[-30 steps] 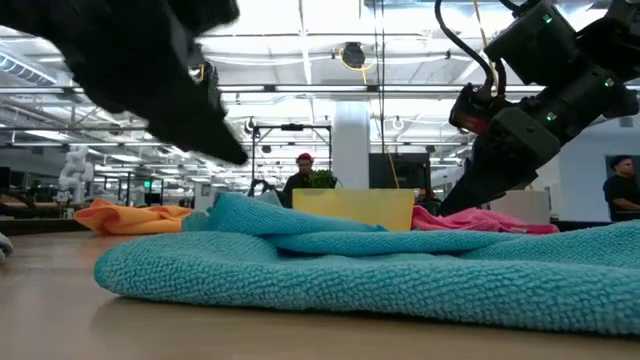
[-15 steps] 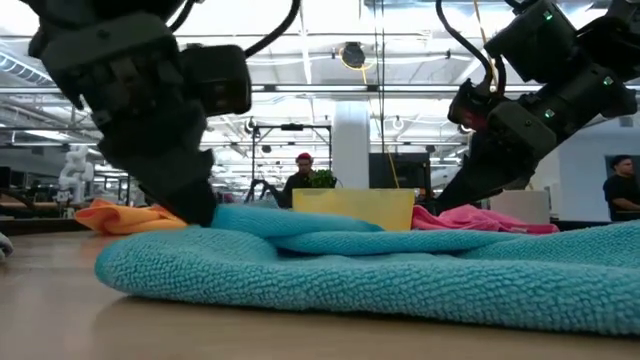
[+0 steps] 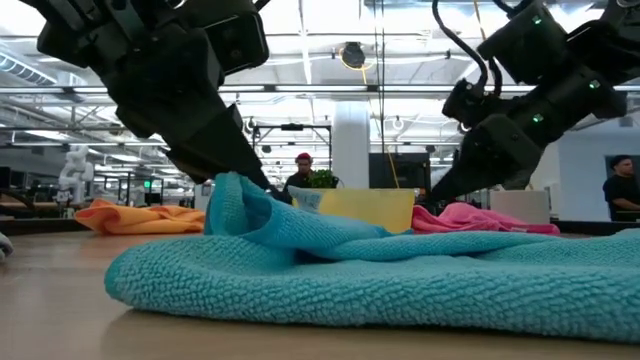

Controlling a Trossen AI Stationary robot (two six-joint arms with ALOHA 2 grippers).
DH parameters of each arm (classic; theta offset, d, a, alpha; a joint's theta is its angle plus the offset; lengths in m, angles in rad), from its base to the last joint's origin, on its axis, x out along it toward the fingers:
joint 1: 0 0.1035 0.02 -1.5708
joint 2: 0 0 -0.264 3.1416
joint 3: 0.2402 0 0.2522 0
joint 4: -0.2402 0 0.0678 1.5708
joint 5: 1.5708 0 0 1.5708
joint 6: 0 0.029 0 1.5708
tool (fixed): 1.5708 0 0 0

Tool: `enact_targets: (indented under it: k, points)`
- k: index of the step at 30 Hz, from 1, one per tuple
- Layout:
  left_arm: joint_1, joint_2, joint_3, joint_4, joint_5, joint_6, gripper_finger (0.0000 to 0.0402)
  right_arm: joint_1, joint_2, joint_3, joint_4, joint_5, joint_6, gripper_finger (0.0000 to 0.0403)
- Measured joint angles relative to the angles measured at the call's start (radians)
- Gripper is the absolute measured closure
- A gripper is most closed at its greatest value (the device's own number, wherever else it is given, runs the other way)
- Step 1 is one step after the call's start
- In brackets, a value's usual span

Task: Fold microfiber towels
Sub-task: Fold the blue microfiber towel

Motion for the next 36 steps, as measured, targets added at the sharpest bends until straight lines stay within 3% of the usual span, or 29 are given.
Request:
enact_targets:
  k: [5, 10, 15, 18, 22, 25, 31, 36]
  points:
    - [0.000, 0.000, 0.000, -0.001, -0.003, -0.031, 0.0277, -0.070, 0.028, 0.000, 0.081, -0.122, -0.100, 0.0239]
    - [0.000, 0.000, 0.000, -0.002, -0.003, -0.031, 0.0277, -0.123, 0.176, 0.006, 0.178, -0.242, -0.150, 0.0239]
    - [0.000, 0.000, 0.000, -0.002, -0.004, -0.032, 0.0277, -0.136, 0.298, 0.057, 0.197, -0.257, -0.207, 0.0245]
    - [0.000, 0.000, 0.000, -0.002, -0.004, -0.032, 0.0277, -0.135, 0.322, 0.076, 0.199, -0.271, -0.218, 0.0275]
    - [0.000, 0.000, 0.000, -0.005, -0.036, -0.031, 0.0277, -0.133, 0.314, 0.081, 0.192, -0.312, -0.246, 0.0355]
    - [0.000, 0.000, 0.000, -0.003, -0.070, -0.008, 0.0277, -0.119, 0.279, 0.079, 0.163, -0.271, -0.255, 0.0393]
    - [-0.008, 0.000, 0.000, -0.001, -0.196, 0.122, 0.0277, -0.015, 0.102, 0.079, 0.007, -0.005, -0.237, 0.0399]
    - [-0.003, 0.000, 0.000, -0.001, -0.214, 0.127, 0.0277, 0.132, -0.042, 0.079, -0.130, 0.192, -0.163, 0.0401]
